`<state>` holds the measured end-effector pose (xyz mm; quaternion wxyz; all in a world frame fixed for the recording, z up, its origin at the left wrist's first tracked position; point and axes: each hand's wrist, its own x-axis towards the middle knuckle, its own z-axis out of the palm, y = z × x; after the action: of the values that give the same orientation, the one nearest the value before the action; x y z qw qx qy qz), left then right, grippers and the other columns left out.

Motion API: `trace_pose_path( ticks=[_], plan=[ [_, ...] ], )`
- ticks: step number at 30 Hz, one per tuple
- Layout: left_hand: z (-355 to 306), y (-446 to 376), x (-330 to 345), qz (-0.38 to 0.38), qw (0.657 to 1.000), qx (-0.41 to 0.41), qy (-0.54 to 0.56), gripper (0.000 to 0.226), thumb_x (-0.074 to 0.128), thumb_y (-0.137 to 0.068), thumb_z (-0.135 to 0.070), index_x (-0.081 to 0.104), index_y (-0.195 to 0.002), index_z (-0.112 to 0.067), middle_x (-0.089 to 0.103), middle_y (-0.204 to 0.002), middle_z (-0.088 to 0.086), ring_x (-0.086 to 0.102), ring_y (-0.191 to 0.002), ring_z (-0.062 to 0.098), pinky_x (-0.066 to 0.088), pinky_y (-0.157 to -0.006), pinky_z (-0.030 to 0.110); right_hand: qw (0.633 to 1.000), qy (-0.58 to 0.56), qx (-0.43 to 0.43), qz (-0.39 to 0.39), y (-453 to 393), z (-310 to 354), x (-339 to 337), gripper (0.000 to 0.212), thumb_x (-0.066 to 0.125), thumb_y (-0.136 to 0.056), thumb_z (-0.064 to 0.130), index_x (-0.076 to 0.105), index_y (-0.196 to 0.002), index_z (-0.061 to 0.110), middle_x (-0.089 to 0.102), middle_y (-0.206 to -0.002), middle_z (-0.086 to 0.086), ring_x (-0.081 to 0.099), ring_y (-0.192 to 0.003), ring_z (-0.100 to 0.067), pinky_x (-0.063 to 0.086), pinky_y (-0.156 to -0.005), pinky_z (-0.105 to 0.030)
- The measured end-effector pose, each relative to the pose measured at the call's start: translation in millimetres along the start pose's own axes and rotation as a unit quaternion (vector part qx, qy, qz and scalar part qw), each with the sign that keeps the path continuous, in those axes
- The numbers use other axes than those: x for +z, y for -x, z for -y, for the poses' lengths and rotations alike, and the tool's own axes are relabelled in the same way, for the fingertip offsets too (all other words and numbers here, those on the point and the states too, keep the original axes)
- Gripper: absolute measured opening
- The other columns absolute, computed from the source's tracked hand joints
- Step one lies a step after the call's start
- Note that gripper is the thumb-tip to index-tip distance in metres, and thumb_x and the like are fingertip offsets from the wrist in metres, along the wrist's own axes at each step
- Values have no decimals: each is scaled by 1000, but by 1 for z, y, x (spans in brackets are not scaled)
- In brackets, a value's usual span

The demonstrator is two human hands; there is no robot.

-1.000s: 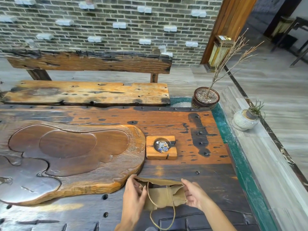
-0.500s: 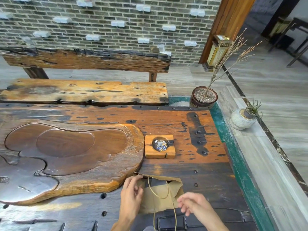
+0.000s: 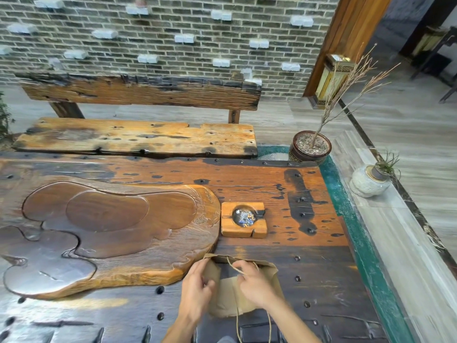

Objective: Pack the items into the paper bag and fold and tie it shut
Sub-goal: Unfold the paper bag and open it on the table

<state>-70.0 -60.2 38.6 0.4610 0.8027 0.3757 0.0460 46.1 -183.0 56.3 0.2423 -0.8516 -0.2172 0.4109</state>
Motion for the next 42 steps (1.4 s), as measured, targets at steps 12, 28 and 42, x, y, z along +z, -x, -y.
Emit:
trace_pose_path(
  ticks=[12, 28, 42],
  plan=[
    [-5, -2, -6, -23, 998, -34, 47, 63, 61, -74, 9, 55, -133, -10, 62, -119, 3, 55, -65, -4, 38, -65, 0, 960, 277, -45, -12, -20, -14, -17, 54, 44, -93, 9, 40, -142, 32, 57, -133, -12, 59, -117, -35, 49, -93, -41],
    [-9, 2, -3, -29, 999, -16, 21, 69, 64, -69, 9, 53, -134, -9, 57, -133, 1, 50, -126, 15, 34, -111, 26, 926, 359, -5, 117, -39, -23, -34, 116, 87, -67, 34, 13, -155, 27, 31, -158, -7, 34, -143, -30, 39, -110, -44],
    [-21, -10, -1, 5, 1000, 18, 20, 74, 61, -65, 11, 52, -135, -10, 54, -136, -1, 41, -119, 0, 21, -102, 3, 938, 294, 65, 175, -49, -38, -43, 93, 75, -83, 33, 16, -155, 29, 19, -163, -7, 25, -149, -25, 23, -118, -39]
  ],
)
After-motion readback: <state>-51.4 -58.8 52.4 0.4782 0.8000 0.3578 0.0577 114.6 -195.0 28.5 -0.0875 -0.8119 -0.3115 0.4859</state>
